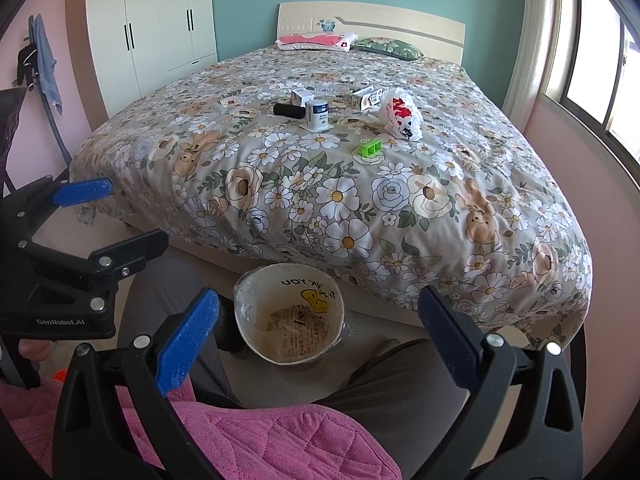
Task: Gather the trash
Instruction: 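Move both tools toward the yogurt cup and green block on the bed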
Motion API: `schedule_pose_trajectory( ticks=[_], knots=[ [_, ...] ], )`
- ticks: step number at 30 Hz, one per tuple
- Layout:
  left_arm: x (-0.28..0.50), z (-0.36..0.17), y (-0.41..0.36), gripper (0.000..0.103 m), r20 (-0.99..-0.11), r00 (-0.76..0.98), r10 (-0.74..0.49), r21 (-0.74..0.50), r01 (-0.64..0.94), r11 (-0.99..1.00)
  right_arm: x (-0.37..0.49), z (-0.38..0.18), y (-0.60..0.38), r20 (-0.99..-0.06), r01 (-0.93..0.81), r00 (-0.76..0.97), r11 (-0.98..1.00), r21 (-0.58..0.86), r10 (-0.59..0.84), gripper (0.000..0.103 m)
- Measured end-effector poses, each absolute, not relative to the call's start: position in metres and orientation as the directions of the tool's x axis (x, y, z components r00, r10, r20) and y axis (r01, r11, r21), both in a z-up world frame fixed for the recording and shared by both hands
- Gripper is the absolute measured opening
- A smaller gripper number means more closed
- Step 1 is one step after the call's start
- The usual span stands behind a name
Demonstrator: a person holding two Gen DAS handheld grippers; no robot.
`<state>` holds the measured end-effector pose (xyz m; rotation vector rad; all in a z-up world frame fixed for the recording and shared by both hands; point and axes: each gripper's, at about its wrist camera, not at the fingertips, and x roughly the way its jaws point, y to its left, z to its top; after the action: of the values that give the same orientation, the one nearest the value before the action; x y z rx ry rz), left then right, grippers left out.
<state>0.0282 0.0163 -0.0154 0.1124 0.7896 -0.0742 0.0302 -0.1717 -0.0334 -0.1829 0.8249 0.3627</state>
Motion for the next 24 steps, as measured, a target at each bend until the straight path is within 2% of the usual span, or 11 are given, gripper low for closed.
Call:
schedule_pose_trajectory(
  ticks=[7, 14, 24],
  knots=[
    [0.073, -0.011, 0.024, 0.099, -0.724, 0.689, -0.028, 0.059, 0.102, 0.993, 0.071, -0.026, -0.169, -0.739, -0.380, 0.636, 0.924, -0.050, 0.222, 0.098],
    [0.143, -0.007, 0.035, 0.099, -0.739, 0.672, -0.041, 0.009, 0.071, 0.997, 0.136, -0.017, -0.176, -0.727, -0.348, 0.641, 0.937, 0.009, 0.245, 0.098],
    [0.256, -0.017, 0.042, 0.099, -0.749, 0.663, -0.026, 0.004, 0.043, 0.999, 0.233, -0.038, -0.164, -0.754, -0.322, 0.612, 0.946, 0.036, 0.237, 0.098]
  ],
)
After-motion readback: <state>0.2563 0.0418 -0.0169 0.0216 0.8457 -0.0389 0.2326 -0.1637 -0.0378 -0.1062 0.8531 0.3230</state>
